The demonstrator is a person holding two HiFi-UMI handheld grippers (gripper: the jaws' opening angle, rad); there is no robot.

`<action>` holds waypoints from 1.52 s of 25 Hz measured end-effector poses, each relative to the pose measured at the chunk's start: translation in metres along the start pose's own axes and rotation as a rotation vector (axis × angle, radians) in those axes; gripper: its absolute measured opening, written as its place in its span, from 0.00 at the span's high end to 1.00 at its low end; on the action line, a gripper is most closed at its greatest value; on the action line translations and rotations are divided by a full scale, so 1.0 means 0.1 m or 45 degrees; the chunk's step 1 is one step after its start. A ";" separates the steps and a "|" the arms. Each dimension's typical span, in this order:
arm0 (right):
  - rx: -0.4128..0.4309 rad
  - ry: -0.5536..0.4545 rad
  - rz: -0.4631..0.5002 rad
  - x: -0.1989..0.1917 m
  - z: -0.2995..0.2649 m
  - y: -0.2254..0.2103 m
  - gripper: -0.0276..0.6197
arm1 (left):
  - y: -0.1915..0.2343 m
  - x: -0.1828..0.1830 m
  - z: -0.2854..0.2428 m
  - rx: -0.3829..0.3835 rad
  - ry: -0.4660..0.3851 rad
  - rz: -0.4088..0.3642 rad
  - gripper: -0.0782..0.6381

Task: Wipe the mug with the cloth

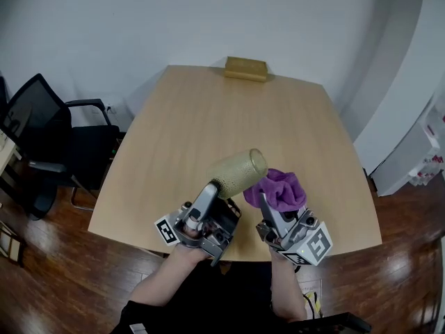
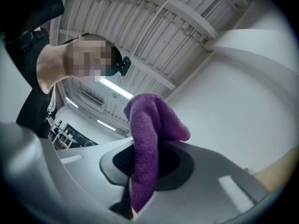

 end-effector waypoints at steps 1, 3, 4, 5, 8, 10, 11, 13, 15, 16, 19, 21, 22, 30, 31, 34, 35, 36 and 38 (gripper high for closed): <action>0.039 0.000 -0.037 -0.04 -0.03 0.07 0.87 | -0.01 -0.01 -0.01 -0.010 -0.001 0.006 0.83; 0.130 0.020 -0.102 -0.13 -0.07 0.24 0.87 | -0.03 -0.01 -0.03 -0.016 0.010 -0.006 0.82; 0.181 0.053 -0.112 -0.20 -0.09 0.33 0.87 | -0.03 -0.02 -0.04 -0.009 0.025 -0.029 0.82; 0.229 0.103 -0.112 -0.26 -0.12 0.42 0.87 | -0.02 -0.02 -0.04 0.008 0.048 -0.067 0.82; 0.274 0.277 -0.067 -0.41 -0.16 0.55 0.87 | 0.05 0.01 0.02 0.102 0.116 -0.228 0.83; 0.214 0.282 -0.051 -0.38 -0.09 0.44 0.87 | 0.08 0.07 0.08 0.148 0.113 -0.281 0.83; 0.158 0.237 -0.049 -0.32 -0.04 0.33 0.87 | 0.09 0.09 0.09 0.163 0.112 -0.298 0.83; 0.010 0.118 -0.075 -0.13 0.05 0.07 0.87 | 0.09 0.11 0.08 0.196 0.147 -0.354 0.83; -0.123 0.022 -0.102 0.04 0.13 -0.15 0.87 | 0.08 0.09 0.04 0.241 0.216 -0.442 0.83; -0.165 -0.007 -0.105 0.10 0.16 -0.22 0.87 | 0.09 0.06 0.02 0.263 0.250 -0.486 0.83; -0.177 0.001 -0.103 0.10 0.16 -0.24 0.87 | 0.12 -0.05 -0.01 0.297 0.334 -0.579 0.83; -0.139 0.049 -0.138 -0.05 0.11 -0.17 0.87 | 0.14 -0.14 -0.03 0.294 0.371 -0.604 0.83; -0.118 0.064 -0.174 -0.12 0.09 -0.13 0.87 | 0.15 -0.18 -0.05 0.293 0.386 -0.616 0.82; 0.189 0.066 -0.684 -0.54 -0.09 0.33 0.87 | 0.09 -0.10 -0.05 0.267 0.397 -0.681 0.82; 0.202 0.082 -0.705 -0.56 -0.08 0.34 0.87 | 0.09 -0.09 -0.04 0.275 0.408 -0.708 0.83; 0.143 0.068 -0.668 -0.43 0.01 0.19 0.87 | 0.08 -0.07 -0.02 0.318 0.481 -0.842 0.83; 0.084 0.028 -0.639 -0.32 0.06 0.06 0.87 | 0.07 -0.07 -0.02 0.330 0.517 -0.897 0.83; 0.015 -0.016 -0.607 -0.20 0.12 -0.09 0.87 | 0.07 -0.07 -0.02 0.339 0.556 -0.953 0.83; -0.121 -0.066 -0.538 0.01 0.20 -0.34 0.87 | 0.06 -0.10 -0.03 0.347 0.629 -1.050 0.83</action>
Point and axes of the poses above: the fingertips, and each gripper's own axes: z backward along the fingers, y to its left, x out of its top, the point moved 4 cm from there along z, backward along the fingers, and after that the axes turned 6 degrees about z, right-handed, at the moved point
